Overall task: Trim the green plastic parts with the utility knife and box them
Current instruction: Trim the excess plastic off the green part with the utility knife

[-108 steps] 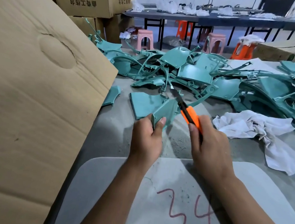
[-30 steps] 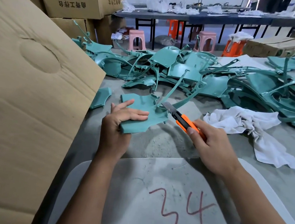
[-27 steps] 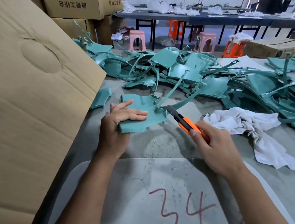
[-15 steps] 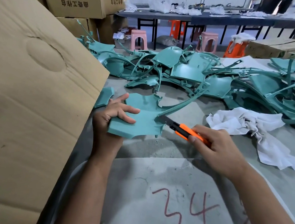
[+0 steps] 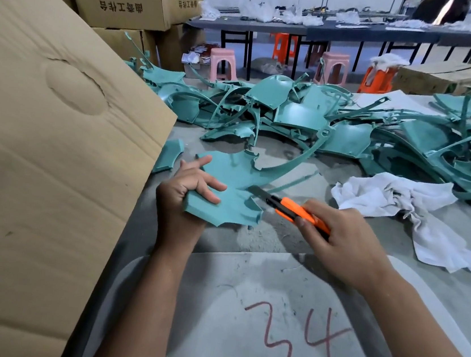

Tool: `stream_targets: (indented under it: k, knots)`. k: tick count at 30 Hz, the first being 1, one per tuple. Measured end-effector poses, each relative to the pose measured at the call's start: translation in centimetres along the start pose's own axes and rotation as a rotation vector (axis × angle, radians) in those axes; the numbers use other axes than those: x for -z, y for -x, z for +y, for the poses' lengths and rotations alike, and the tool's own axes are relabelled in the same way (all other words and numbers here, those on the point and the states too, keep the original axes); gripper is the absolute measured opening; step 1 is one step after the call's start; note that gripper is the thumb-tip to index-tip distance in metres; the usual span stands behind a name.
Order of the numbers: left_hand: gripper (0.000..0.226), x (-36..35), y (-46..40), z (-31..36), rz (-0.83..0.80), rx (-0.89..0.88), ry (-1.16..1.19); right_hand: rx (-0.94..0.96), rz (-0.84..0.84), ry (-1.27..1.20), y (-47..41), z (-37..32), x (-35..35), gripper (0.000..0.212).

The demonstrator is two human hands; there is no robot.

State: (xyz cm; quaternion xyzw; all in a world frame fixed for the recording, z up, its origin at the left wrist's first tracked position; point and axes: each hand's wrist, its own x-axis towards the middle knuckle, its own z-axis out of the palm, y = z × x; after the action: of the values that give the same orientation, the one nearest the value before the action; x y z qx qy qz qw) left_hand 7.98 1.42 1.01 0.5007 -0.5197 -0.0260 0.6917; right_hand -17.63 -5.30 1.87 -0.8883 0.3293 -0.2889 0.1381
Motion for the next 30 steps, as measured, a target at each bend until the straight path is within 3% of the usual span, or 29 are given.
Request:
stream_targets:
  k: [3, 5, 8, 11, 14, 20, 24, 26, 30]
  knots:
    - [0.027, 0.0, 0.2, 0.4, -0.070, 0.084, 0.075, -0.044, -0.051, 0.132, -0.2, 0.1, -0.5, 0.019]
    - [0.038, 0.3, 0.2, 0.4, -0.033, 0.217, 0.262, -0.100, 0.064, 0.192, -0.2, 0.5, -0.2, 0.019]
    - [0.067, 0.4, 0.0, 0.2, 0.080, 0.354, 0.541, -0.045, 0.234, -0.036, 0.0, 0.9, 0.5, 0.019]
    - [0.053, -0.1, 0.3, -0.1, 0.059, 0.411, 0.634, 0.011, 0.124, -0.315, 0.0, 0.0, 0.0, 0.019]
    - [0.042, -0.2, 0.3, -0.3, 0.010, 0.361, 0.699, 0.030, 0.009, -0.332, 0.0, -0.5, -0.5, 0.023]
    - [0.057, 0.5, -0.2, -1.3, -0.011, 0.290, 0.695, -0.054, 0.041, 0.018, 0.0, 0.2, -0.4, 0.028]
    - [0.068, 0.6, -0.5, -1.4, -0.008, 0.238, 0.683, 0.040, 0.044, -0.123, 0.3, -0.1, 0.2, 0.026]
    - [0.057, 0.7, -0.6, -1.2, -0.003, 0.250, 0.699, 0.050, -0.013, -0.069, 0.2, -0.2, 0.0, 0.028]
    - [0.033, 0.8, -0.8, -0.4, -0.013, 0.190, 0.622, -0.066, 0.031, 0.144, 0.1, -0.1, -0.5, 0.020]
